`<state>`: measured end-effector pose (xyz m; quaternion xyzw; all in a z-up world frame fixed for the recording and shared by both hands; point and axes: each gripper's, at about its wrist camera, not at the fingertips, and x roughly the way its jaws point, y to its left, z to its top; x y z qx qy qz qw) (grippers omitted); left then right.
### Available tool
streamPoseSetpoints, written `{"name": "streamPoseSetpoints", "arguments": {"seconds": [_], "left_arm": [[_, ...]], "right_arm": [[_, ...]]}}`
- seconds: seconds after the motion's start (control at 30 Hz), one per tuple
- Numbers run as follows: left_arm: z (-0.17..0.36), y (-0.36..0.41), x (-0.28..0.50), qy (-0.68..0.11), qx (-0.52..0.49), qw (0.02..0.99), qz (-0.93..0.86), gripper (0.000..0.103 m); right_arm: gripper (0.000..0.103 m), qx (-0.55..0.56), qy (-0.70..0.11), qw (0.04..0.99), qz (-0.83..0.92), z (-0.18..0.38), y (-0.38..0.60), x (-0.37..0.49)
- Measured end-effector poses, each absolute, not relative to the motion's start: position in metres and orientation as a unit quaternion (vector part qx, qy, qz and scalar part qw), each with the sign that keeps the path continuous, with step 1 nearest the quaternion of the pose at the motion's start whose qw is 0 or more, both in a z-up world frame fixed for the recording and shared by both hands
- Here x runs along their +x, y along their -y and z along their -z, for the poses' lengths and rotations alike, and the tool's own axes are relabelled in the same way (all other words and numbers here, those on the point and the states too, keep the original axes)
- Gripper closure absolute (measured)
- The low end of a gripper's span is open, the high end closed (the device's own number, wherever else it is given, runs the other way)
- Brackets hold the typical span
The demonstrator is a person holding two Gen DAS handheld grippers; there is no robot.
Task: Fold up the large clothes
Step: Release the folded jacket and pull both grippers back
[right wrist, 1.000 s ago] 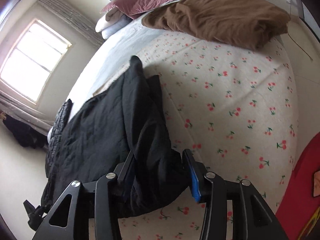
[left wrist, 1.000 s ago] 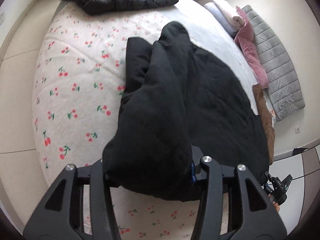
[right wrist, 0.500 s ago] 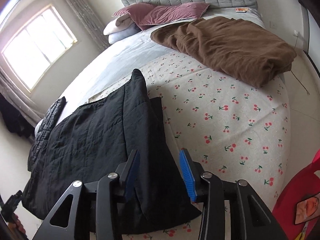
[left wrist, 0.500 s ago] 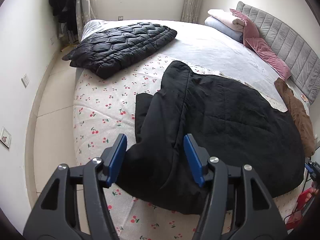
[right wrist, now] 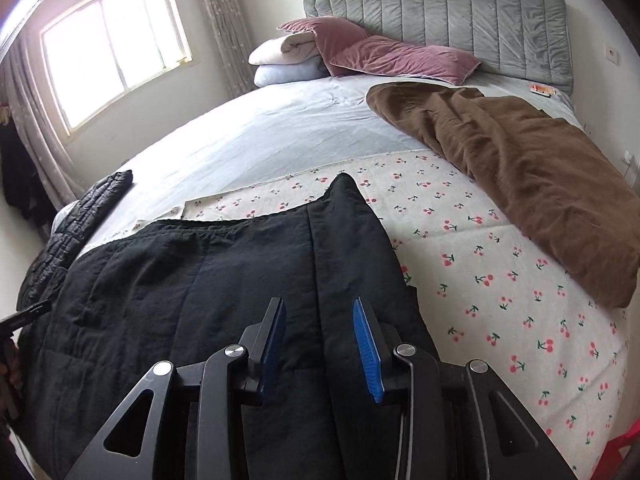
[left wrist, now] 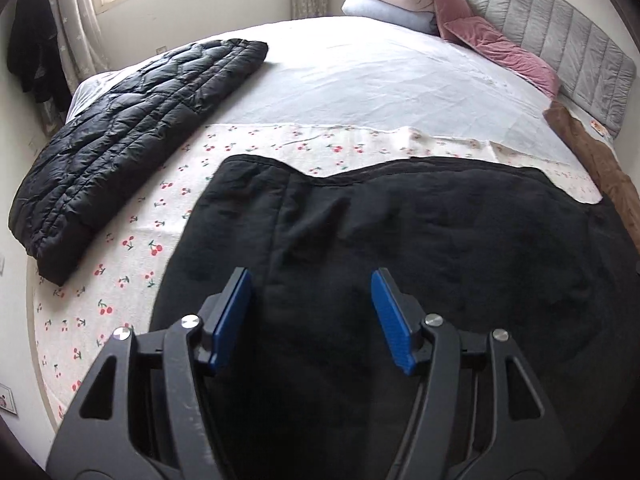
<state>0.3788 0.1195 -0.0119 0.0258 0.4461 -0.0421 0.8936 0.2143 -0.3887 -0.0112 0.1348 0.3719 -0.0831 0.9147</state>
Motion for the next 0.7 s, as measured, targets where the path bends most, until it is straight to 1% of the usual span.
{"name": "streamPoseSetpoints", "arguments": {"seconds": [0.07, 0.17, 0.23, 0.3, 0.37, 0.43, 0.47, 0.5, 0.53, 0.57, 0.6, 0.67, 0.7], "left_arm": [[0.026, -0.143, 0.395, -0.456, 0.002, 0.89, 0.017, 0.039], [0.041, -0.18, 0.405, -0.47, -0.065, 0.88, -0.003, 0.029], [0.045, -0.198, 0.402, -0.489, -0.097, 0.866, -0.035, 0.031], [0.032, -0.205, 0.384, -0.487, -0.139, 0.862, -0.013, 0.033], [0.011, -0.198, 0.354, -0.48, -0.142, 0.866, 0.013, 0.032], [-0.013, -0.183, 0.319, -0.469, -0.116, 0.875, 0.023, 0.031], [-0.024, -0.175, 0.299, -0.464, -0.107, 0.879, 0.027, 0.026], [-0.034, -0.167, 0.282, -0.46, -0.1, 0.882, 0.028, 0.02], [-0.043, -0.158, 0.263, -0.455, -0.095, 0.885, 0.032, 0.018], [-0.049, -0.149, 0.243, -0.452, -0.088, 0.887, 0.036, 0.012], [-0.054, -0.14, 0.227, -0.455, -0.08, 0.886, 0.044, 0.007], [-0.061, -0.12, 0.195, -0.471, -0.069, 0.876, 0.074, 0.006], [-0.064, -0.111, 0.184, -0.475, -0.067, 0.873, 0.085, 0.005]], "right_arm": [[0.068, 0.154, -0.381, 0.907, 0.088, 0.027, 0.401, 0.223], [0.068, 0.193, -0.374, 0.902, 0.093, 0.037, 0.419, 0.221], [0.068, 0.215, -0.373, 0.897, 0.096, 0.036, 0.427, 0.215], [0.066, 0.216, -0.378, 0.895, 0.103, 0.025, 0.426, 0.204], [0.051, 0.21, -0.38, 0.897, 0.085, 0.008, 0.417, 0.188], [0.044, 0.197, -0.381, 0.9, 0.079, -0.012, 0.403, 0.171], [0.039, 0.19, -0.381, 0.902, 0.076, -0.023, 0.394, 0.16], [0.038, 0.183, -0.382, 0.903, 0.075, -0.033, 0.385, 0.15], [0.034, 0.176, -0.38, 0.905, 0.075, -0.042, 0.376, 0.138], [0.03, 0.17, -0.376, 0.908, 0.074, -0.051, 0.366, 0.126], [0.028, 0.167, -0.374, 0.909, 0.072, -0.059, 0.356, 0.113], [0.022, 0.162, -0.372, 0.912, 0.067, -0.07, 0.337, 0.087], [0.021, 0.157, -0.373, 0.912, 0.063, -0.074, 0.327, 0.075]]}}
